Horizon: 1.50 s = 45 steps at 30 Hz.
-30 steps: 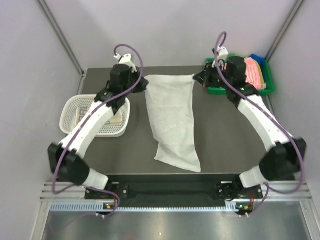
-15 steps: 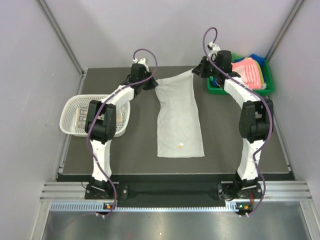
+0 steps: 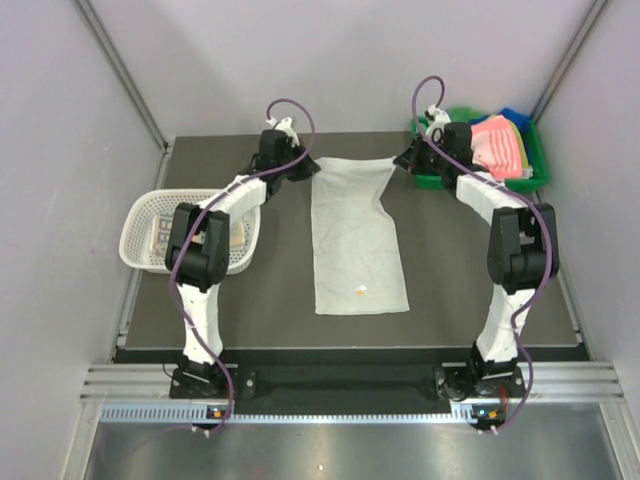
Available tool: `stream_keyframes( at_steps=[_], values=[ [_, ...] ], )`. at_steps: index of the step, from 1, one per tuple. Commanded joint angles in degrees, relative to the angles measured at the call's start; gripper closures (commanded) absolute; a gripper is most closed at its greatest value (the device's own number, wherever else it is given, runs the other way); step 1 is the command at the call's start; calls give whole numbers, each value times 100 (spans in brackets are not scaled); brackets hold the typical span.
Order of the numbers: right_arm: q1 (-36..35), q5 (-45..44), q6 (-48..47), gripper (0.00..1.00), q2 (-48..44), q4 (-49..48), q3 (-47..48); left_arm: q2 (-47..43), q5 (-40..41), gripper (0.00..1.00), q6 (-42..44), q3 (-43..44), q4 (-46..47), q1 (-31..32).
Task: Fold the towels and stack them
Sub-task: Fold the towel
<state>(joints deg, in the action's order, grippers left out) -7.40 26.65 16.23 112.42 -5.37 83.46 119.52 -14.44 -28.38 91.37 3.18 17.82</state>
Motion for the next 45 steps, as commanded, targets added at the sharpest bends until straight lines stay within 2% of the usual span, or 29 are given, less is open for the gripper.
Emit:
stream_keyframes(
  at_steps=[1, 9, 16, 26, 30, 34, 40, 42, 44, 45],
  values=[
    [46, 77, -50, 100, -808, -650, -390, -648, -112, 99, -10, -488, 525, 80],
    [46, 68, 38, 100, -1398, -852, -1113, -1405, 292, 100, -132, -1665, 763, 292],
    [37, 305, 21, 94, -1688, -720, -1165, -1976, 520, 100, -124, -2202, 737, 424],
    [28, 367, 55, 88, -2417, -913, -2079, -2548, 846, 100, -115, -2861, 719, 740],
    [-33, 341, 91, 88, -2847, -1019, -2711, -2837, 916, 100, -141, -3204, 833, 924],
    [-130, 297, 276, 85, -3479, -1484, -3590, -3144, 1320, 100, -89, -3678, 825, 1310],
    [-437, -107, 564, 83, -4323, -1915, -4996, -3672, 1856, 100, -457, -4996, 1518, 1785],
    [-473, -125, 679, 83, -4552, -2073, -5479, -3839, 1987, 89, -598, -5418, 1720, 1899],
    [-595, -510, 776, 72, -4965, -2030, -5761, -3963, 2085, 81, -625, -5743, 1835, 1988],
    [-622, -634, 811, 68, -5193, -1873, -5919, -4111, 2129, 72, -633, -5814, 1844, 2023]
  ],
)
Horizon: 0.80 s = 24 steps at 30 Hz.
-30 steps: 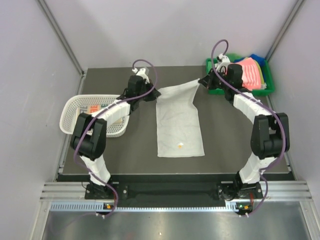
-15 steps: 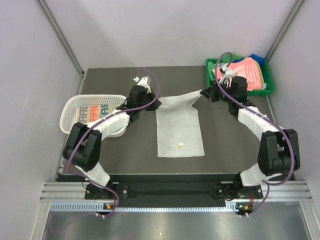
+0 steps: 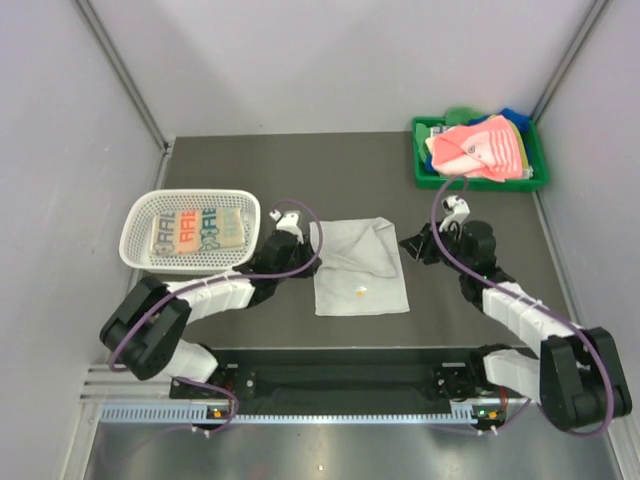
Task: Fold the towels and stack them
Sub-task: Fold the towel
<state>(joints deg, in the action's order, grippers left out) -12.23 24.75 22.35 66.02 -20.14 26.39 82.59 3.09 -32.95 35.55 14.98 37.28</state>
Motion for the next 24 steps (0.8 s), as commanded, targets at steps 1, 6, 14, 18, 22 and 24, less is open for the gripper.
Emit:
stream_keyframes(
  at_steps=[1, 6, 14, 18, 22, 24],
  values=[
    [-183, -576, 234, 66, -625, -307, -248, -497, 446, 67, -185, -294, 655, 104],
    [-446, -1233, 279, 64, -608, 772, 155, -1051, 717, 56, -335, -277, 199, 192],
    [-1106, -1974, 349, 65, 297, 1364, 701, -807, 1378, 53, -1220, 716, -2065, 306],
    [-1177, -2290, 481, 67, 464, 1390, 587, -744, 1440, 53, -2056, 550, -2290, 438],
    [-1203, -2282, 481, 70, 596, 1355, 490, -762, 1484, 50, -2576, 251, -2193, 517],
    [-1220, -2273, 481, 70, 622, 1285, 437, -665, 1493, 48, -2664, 233, -2193, 535]
  ],
)
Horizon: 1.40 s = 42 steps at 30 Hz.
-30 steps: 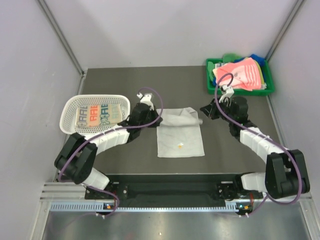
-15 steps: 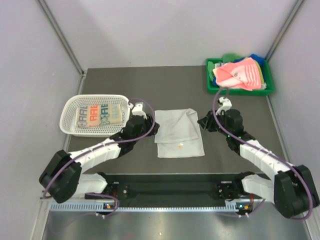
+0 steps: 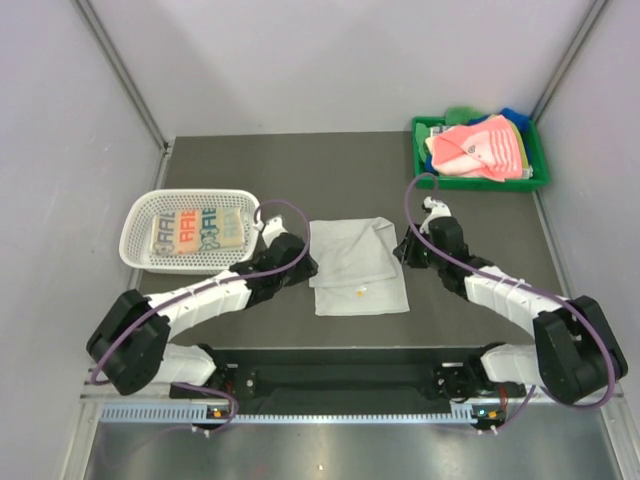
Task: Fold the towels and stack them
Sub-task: Fold the towel
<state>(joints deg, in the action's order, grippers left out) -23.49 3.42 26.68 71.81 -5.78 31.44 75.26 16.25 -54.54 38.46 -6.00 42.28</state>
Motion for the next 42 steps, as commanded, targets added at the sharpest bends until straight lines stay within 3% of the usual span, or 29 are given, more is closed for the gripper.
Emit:
stream_keyframes(
  at_steps=[1, 13, 20, 24, 32, 36, 42],
  values=[
    [-130, -140, 39, 69, 61, -160, -94, 111, 159, 47, -522, -84, -77, 34],
    [-490, -429, 39, 70, 447, -134, -112, 884, -131, 44, -636, -286, 512, 52],
    [-596, -720, 39, 69, 413, -11, -147, 1060, -219, 48, -619, -295, 749, 52],
    [-631, -746, 66, 69, 448, 51, -121, 1139, -280, 57, -636, -295, 758, 52],
    [-745, -896, 101, 69, 369, 165, -182, 1113, -342, 84, -619, -339, 767, 52],
    [-754, -966, 75, 68, 430, 165, -147, 1078, -368, 93, -601, -330, 776, 61],
    [-798, -1010, 22, 67, 632, 104, -33, 1043, -368, 99, -557, -330, 749, 52]
  ],
)
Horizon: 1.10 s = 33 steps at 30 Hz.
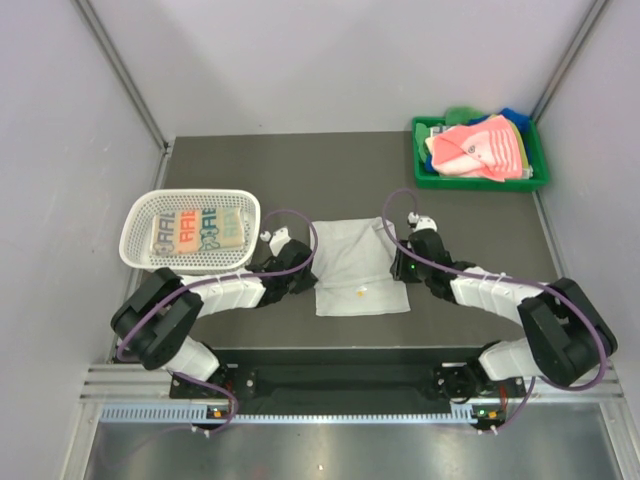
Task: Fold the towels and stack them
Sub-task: Fold the towel
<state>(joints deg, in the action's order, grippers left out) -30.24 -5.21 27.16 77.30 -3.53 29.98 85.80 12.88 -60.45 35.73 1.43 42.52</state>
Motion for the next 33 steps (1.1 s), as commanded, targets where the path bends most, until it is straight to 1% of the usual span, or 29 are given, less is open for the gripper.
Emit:
stream_keyframes(
  at_steps=[1, 7, 9, 15, 17, 18, 19, 22, 25, 29, 31, 33],
  values=[
    [-131, -138, -18, 67, 110, -122, 122, -19, -40, 100, 33, -57, 6, 28],
    [-246, -182, -9, 67, 136, -122, 140, -133, -58, 100, 138, -13, -90, 28],
    [-272, -191, 0, 68, 154, -122, 149, -169, -75, 100, 191, 13, -117, 28],
    [-307, -208, 9, 79, 154, -87, 184, -256, -163, 100, 296, 92, -117, 28],
    [-316, -217, 9, 84, 128, -51, 201, -300, -181, 100, 349, 136, -310, 37],
    [-307, -226, 9, 86, 58, 27, 219, -327, -190, 100, 367, 154, -336, 28],
    [-316, -269, 9, 91, 14, 80, 245, -344, -199, 100, 384, 180, -397, 37],
    [-316, -357, -26, 95, -258, 335, 394, -502, -190, 100, 507, 312, -590, 28],
    [-316, -506, -157, 97, -505, 860, 745, -661, -128, 100, 683, 558, -705, 19],
    [-316, -779, -351, 99, -742, 1275, 1325, -705, -76, 100, 841, 988, -978, 10],
    [-307, -1024, -543, 99, -672, 1416, 1571, -652, -32, 100, 903, 1233, -961, -33],
    [-281, -1157, -781, 99, -454, 1636, 2037, -495, -102, 100, 1008, 1436, -934, -174]
  ],
)
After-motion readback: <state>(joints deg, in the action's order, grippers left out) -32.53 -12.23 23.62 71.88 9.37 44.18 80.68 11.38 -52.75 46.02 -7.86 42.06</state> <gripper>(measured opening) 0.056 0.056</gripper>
